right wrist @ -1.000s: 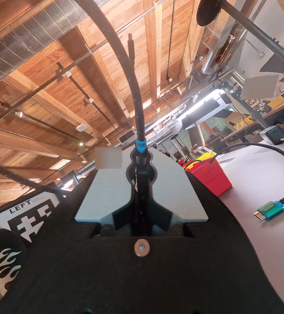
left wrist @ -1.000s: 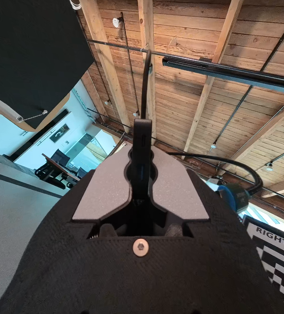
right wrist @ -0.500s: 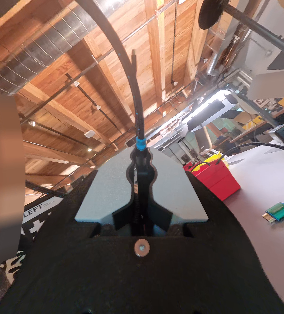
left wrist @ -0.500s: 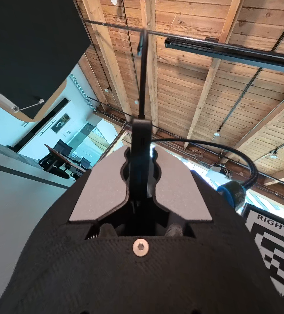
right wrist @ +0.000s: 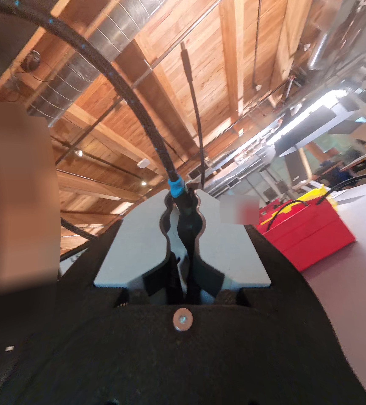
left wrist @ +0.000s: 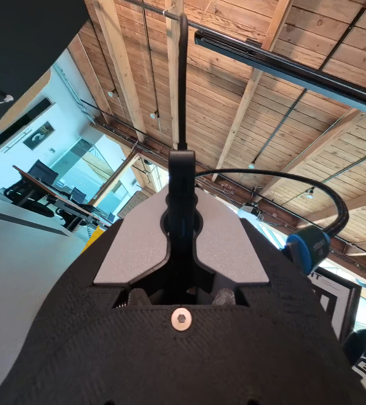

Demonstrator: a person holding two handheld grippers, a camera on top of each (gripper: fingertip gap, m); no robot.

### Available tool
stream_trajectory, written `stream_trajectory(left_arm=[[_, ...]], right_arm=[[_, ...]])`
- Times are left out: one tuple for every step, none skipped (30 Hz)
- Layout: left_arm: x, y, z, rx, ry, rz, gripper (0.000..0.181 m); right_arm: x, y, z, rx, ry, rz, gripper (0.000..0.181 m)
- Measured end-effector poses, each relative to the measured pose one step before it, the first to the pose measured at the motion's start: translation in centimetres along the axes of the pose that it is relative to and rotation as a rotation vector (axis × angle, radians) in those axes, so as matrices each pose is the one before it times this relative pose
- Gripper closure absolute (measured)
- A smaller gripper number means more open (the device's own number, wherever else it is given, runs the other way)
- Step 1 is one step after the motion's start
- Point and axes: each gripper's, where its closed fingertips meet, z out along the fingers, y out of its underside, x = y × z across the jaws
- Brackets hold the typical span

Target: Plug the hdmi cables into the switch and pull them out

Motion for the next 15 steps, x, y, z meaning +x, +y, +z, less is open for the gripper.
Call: stream_trajectory(left_arm=[[-0.076, 0.044, 0.017, -0.0001, -0.0097, 0.0141, 0.168], [-0.092, 0.038, 0.011, 0.0010, -0.0141, 0.0203, 0.168], [-0.094, 0.022, 0.009, 0.0012, -0.0132, 0.0185, 0.168], [-0.087, 0.016, -0.013, 0.0003, -0.0110, 0.0138, 0.168], [-0.098, 0.008, -0.027, -0.0001, -0.0105, 0.0109, 0.168], [-0.101, 0.016, -0.029, -0.0003, -0.0105, 0.0095, 0.168], [-0.078, 0.022, -0.018, -0.0005, -0.0086, 0.0077, 0.168], [-0.030, 0.012, -0.013, -0.0003, -0.0051, 0.0057, 0.168], [0.015, 0.019, 0.009, 0.0005, -0.0031, 0.0058, 0.168], [-0.011, -0.004, -0.001, 0.0025, -0.0066, 0.0101, 0.168], [-0.009, 0.010, -0.005, 0.0034, -0.0084, 0.0123, 0.168], [-0.021, -0.002, -0.012, 0.0024, -0.0067, 0.0082, 0.169], [-0.037, -0.006, -0.020, 0.0025, -0.0057, 0.0026, 0.169], [-0.090, -0.003, -0.028, 0.0037, -0.0069, -0.0001, 0.169], [-0.101, -0.029, -0.036, 0.0038, -0.0073, -0.0015, 0.169]], right_arm=[[0.164, -0.049, -0.053, 0.0003, 0.0267, -0.0392, 0.165], [0.188, -0.067, -0.052, 0.0011, 0.0283, -0.0367, 0.167], [0.156, -0.041, -0.042, 0.0016, 0.0208, -0.0222, 0.168], [0.136, -0.019, -0.033, 0.0021, 0.0138, -0.0111, 0.169], [0.154, -0.007, -0.037, 0.0024, 0.0136, -0.0094, 0.169], [0.141, 0.011, -0.029, 0.0015, 0.0124, -0.0080, 0.170], [0.099, -0.006, -0.040, 0.0022, 0.0104, -0.0073, 0.170], [0.016, -0.005, -0.035, 0.0020, 0.0063, -0.0073, 0.170], [-0.006, -0.032, -0.022, 0.0018, 0.0069, -0.0091, 0.170], [0.034, -0.013, -0.026, 0.0029, 0.0114, -0.0136, 0.170], [0.022, -0.012, -0.036, 0.0027, 0.0092, -0.0118, 0.170], [0.007, -0.019, -0.032, 0.0022, 0.0064, -0.0064, 0.170], [0.063, -0.001, -0.022, 0.0010, 0.0076, -0.0014, 0.170], [0.107, 0.030, -0.009, -0.0015, 0.0077, 0.0003, 0.171], [0.116, 0.037, 0.009, -0.0022, 0.0072, 0.0021, 0.170]])
